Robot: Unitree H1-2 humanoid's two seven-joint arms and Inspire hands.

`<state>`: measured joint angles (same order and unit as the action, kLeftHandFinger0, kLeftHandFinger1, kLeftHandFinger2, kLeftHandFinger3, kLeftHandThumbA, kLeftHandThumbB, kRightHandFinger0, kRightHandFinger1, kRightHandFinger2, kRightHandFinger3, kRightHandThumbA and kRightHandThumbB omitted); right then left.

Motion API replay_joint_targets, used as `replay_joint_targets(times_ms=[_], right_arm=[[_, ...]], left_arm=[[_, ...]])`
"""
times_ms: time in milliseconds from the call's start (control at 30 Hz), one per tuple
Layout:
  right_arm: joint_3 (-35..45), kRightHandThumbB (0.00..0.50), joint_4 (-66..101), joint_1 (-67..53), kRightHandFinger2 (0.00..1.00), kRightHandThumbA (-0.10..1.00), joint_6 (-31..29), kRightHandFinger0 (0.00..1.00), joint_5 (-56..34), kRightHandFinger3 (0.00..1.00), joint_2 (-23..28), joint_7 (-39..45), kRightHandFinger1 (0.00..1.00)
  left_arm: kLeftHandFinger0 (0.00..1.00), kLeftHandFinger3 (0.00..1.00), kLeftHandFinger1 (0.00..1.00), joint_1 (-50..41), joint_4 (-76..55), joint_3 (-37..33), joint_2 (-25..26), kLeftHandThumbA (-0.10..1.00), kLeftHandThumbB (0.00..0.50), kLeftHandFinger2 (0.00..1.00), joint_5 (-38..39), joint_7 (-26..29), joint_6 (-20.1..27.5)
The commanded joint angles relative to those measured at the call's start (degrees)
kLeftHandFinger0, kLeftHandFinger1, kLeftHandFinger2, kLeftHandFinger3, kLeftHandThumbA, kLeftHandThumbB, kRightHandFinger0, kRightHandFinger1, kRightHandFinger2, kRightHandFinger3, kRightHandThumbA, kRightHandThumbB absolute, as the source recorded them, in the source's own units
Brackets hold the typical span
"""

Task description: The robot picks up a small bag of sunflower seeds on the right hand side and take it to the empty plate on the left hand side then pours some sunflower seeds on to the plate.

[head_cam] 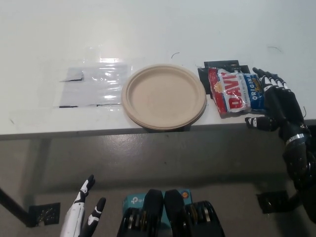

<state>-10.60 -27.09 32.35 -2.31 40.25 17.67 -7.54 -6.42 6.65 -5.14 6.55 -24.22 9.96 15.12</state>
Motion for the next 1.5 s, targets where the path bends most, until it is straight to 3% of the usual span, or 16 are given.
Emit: replay_joint_targets(times_ms=[0,500,633,700,767,833,900,967,1000,1033,1067,1100,1133,1300,1400,1467], right_arm=[[0.0,0.265,-0.9,4.0,1.00,1.00,0.8,1.00,0.0,1.00,1.3,-1.3,1.00],[-0.2,0.269,-4.1,5.9,1.00,1.00,0.3,1.00,-0.5,1.00,1.2,-3.3,1.00],[-1.4,0.280,-7.7,7.8,1.00,0.99,2.1,1.00,1.1,1.00,1.3,-3.5,1.00],[-2.7,0.310,-11.8,9.9,1.00,0.96,2.9,1.00,1.9,1.00,1.5,-3.2,1.00],[-4.5,0.370,-19.5,13.3,1.00,0.88,2.3,1.00,2.5,1.00,1.2,-4.4,1.00],[-7.7,0.461,-27.3,16.7,1.00,0.68,0.1,1.00,3.8,1.00,1.1,-7.1,1.00],[-10.8,0.489,-31.9,18.7,1.00,0.58,-2.3,1.00,5.6,1.00,1.3,-9.7,1.00],[-16.3,0.500,-39.6,22.1,1.00,0.31,-6.0,1.00,8.7,1.00,0.1,-18.1,1.00],[-19.6,0.498,-42.7,23.3,0.89,0.15,-6.6,0.51,11.5,1.00,-0.5,-25.5,0.72],[-23.2,0.371,-45.4,24.3,0.58,-0.02,-6.2,0.24,14.1,0.73,-0.9,-29.3,0.43],[-25.7,0.279,-47.9,25.2,0.19,-0.10,-5.3,0.00,15.3,0.32,-1.8,-29.5,0.01],[-25.7,0.269,-47.9,25.2,0.20,-0.10,-5.3,0.00,15.3,0.31,-1.8,-29.5,0.00],[-26.5,0.225,-49.7,25.5,0.12,-0.10,-5.7,0.00,14.2,0.20,-2.7,-27.4,0.00],[-26.9,0.215,-52.9,25.4,0.20,-0.10,-7.7,0.00,8.8,0.25,-5.6,-24.1,0.00],[-27.0,0.208,-53.4,24.7,0.49,-0.10,-8.7,0.00,7.3,0.44,-6.9,-25.9,0.02],[-26.5,0.194,-53.2,24.1,0.64,-0.10,-10.7,0.00,6.4,0.68,-7.3,-27.6,0.06]], left_arm=[[1.00,1.00,1.00,-0.2,-0.9,0.5,0.1,1.00,0.000,1.00,-0.5,2.2,3.0],[1.00,1.00,1.00,-0.4,-0.6,1.0,-0.2,1.00,0.000,1.00,0.0,2.1,3.3],[1.00,1.00,1.00,-0.5,-0.7,1.1,-0.1,1.00,0.000,1.00,-0.1,2.1,3.3],[1.00,1.00,1.00,-0.4,-0.8,1.2,0.0,1.00,0.000,1.00,-0.1,2.0,3.2],[1.00,1.00,1.00,-0.3,-0.7,1.3,-0.1,1.00,0.003,1.00,0.2,1.9,3.3],[1.00,1.00,1.00,-0.6,-0.8,1.4,-0.2,1.00,0.001,1.00,0.1,1.8,3.0],[1.00,1.00,1.00,-0.8,-0.7,1.3,-0.3,1.00,0.000,1.00,0.0,1.8,3.2],[1.00,1.00,1.00,-1.3,-0.2,1.3,-0.1,1.00,0.000,1.00,0.1,2.0,4.0],[1.00,1.00,1.00,-1.5,-0.2,1.3,-0.1,1.00,0.000,1.00,0.2,2.0,4.0],[1.00,1.00,1.00,-1.6,-0.1,1.4,0.0,1.00,0.000,1.00,0.2,2.0,4.1],[1.00,1.00,1.00,-1.6,-0.2,1.4,-0.2,1.00,0.000,1.00,0.1,2.1,3.7],[1.00,1.00,1.00,-1.6,-0.2,1.4,-0.2,1.00,0.000,1.00,0.1,2.1,3.7],[1.00,1.00,1.00,-1.7,-0.2,1.5,-0.4,1.00,0.025,1.00,0.2,2.1,3.6],[1.00,1.00,1.00,-0.9,-0.4,1.8,-0.1,1.00,0.030,1.00,0.4,1.8,3.6],[1.00,1.00,1.00,-0.8,-0.8,1.8,0.2,1.00,0.028,1.00,0.3,1.4,3.3],[1.00,1.00,1.00,-0.8,-0.8,1.9,0.3,1.00,0.021,1.00,0.6,1.2,3.6]])
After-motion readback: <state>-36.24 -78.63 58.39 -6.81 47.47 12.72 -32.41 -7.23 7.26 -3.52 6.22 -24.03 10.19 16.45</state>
